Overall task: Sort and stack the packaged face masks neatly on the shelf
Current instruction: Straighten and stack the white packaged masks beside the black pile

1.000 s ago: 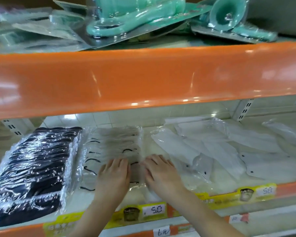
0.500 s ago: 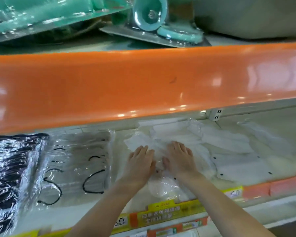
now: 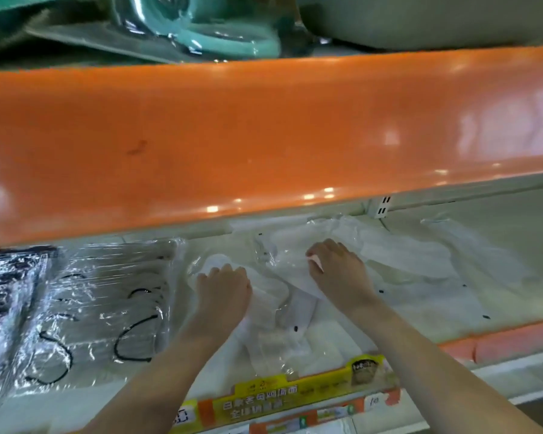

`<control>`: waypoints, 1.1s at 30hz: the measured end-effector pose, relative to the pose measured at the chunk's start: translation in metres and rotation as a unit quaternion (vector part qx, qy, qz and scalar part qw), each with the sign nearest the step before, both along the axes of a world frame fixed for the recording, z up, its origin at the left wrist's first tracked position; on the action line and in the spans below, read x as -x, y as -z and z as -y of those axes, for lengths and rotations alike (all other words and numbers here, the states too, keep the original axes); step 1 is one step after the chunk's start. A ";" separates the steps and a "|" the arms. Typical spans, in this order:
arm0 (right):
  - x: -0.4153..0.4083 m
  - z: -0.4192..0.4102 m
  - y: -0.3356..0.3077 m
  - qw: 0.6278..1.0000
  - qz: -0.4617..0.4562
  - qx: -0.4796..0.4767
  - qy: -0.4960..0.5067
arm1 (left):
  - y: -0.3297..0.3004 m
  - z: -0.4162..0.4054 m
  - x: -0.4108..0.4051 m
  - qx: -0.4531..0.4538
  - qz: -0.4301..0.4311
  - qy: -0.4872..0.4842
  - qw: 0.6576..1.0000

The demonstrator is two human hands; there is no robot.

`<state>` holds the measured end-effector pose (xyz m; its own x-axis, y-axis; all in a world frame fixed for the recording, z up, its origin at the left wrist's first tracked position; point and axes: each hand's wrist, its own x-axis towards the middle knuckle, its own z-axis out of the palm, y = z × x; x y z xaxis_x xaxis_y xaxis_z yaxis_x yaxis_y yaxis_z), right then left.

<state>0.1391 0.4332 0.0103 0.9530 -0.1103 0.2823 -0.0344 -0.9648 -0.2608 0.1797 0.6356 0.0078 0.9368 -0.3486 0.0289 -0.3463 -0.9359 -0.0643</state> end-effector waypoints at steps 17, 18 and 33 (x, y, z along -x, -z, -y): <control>-0.011 0.024 0.004 0.990 -0.124 0.041 -0.045 | 0.019 0.057 -0.034 0.128 -0.076 0.025 0.989; -0.007 0.027 0.004 0.991 -0.116 0.036 -0.047 | 0.018 0.058 -0.035 0.137 -0.083 0.036 0.986; 0.041 0.035 -0.034 0.961 -0.251 -0.024 -0.117 | 0.004 0.084 -0.046 0.083 -0.123 0.027 0.989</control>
<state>0.0977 0.3978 0.0444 0.9681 0.1230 -0.2184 0.0498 -0.9483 -0.3134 0.2260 0.5521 0.0041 0.9030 -0.4076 -0.1356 -0.3818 -0.9063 0.1814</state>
